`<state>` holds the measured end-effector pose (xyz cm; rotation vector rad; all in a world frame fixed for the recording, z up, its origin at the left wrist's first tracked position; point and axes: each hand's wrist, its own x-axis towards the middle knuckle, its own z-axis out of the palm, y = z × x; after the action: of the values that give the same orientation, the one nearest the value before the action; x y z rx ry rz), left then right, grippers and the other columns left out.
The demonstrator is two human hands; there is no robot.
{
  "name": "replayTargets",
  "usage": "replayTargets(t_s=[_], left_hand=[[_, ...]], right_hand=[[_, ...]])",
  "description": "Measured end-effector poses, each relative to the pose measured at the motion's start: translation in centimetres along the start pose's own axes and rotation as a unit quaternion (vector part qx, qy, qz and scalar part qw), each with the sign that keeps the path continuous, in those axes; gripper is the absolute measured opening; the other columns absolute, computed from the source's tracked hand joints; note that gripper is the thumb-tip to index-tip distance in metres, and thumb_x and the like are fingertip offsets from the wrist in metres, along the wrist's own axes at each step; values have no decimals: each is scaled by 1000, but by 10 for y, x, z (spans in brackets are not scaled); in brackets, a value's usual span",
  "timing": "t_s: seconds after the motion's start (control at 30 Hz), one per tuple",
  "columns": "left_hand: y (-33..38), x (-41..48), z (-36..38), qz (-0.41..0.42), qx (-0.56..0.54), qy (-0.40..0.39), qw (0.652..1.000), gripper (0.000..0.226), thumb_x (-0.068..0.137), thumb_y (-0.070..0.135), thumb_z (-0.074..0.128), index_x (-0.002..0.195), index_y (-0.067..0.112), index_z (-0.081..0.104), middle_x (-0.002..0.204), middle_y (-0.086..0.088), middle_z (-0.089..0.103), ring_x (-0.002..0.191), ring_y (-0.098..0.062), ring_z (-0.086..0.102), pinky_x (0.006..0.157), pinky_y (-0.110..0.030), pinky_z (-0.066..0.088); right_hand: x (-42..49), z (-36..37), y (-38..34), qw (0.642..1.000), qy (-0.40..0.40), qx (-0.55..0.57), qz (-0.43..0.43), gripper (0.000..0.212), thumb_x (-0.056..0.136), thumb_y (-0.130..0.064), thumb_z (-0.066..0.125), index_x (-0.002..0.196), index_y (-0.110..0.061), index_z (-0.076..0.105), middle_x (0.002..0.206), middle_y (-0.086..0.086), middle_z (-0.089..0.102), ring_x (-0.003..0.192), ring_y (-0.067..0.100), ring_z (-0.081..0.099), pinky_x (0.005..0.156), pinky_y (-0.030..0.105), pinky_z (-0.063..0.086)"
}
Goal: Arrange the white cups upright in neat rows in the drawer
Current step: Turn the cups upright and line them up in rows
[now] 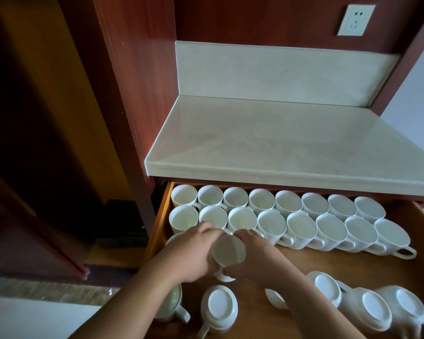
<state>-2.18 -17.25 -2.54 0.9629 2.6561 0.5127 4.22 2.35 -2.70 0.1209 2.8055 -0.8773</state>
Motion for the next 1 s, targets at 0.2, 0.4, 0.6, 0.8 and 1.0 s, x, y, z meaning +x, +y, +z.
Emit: replayTargets(t_s=[0.2, 0.4, 0.6, 0.8, 1.0], left_hand=[[-24, -23, -5, -99, 87, 50, 990, 39, 86, 51, 72, 112, 26, 57, 115, 8, 49, 109, -16, 50, 89, -29, 46], [-16, -26, -3, -77, 128, 29, 988, 11, 91, 21, 65, 84, 26, 58, 99, 6, 56, 93, -17, 59, 70, -26, 40], [-22, -24, 0, -53, 117, 3, 992, 18, 93, 12, 59, 82, 25, 53, 85, 10, 43, 67, -8, 41, 53, -16, 30], [-25, -27, 2, -45, 138, 26, 989, 25, 92, 9, 59, 77, 25, 47, 83, 8, 44, 75, -14, 47, 60, -24, 30], [-27, -28, 0, -27, 149, 17, 988, 22, 94, 9, 56, 82, 25, 47, 88, 6, 46, 77, -15, 47, 64, -26, 33]], right_hand=[[2, 9, 7, 998, 10, -26, 55, 91, 67, -56, 82, 141, -24, 41, 131, -6, 48, 111, 15, 54, 94, 30, 49], [8, 21, 4, 995, 34, -35, 82, 86, 66, -59, 80, 135, -22, 43, 127, -3, 49, 111, 17, 55, 91, 33, 50], [10, 28, 4, 994, 45, -14, 94, 92, 66, -61, 80, 139, -22, 39, 131, -3, 48, 115, 18, 54, 92, 29, 46], [9, 29, 5, 996, 22, -19, 83, 95, 65, -60, 82, 139, -23, 38, 130, -3, 45, 112, 18, 53, 85, 25, 42], [10, 32, 2, 997, 30, -14, 71, 88, 69, -53, 84, 137, -20, 40, 120, -4, 41, 111, 19, 54, 83, 24, 39]])
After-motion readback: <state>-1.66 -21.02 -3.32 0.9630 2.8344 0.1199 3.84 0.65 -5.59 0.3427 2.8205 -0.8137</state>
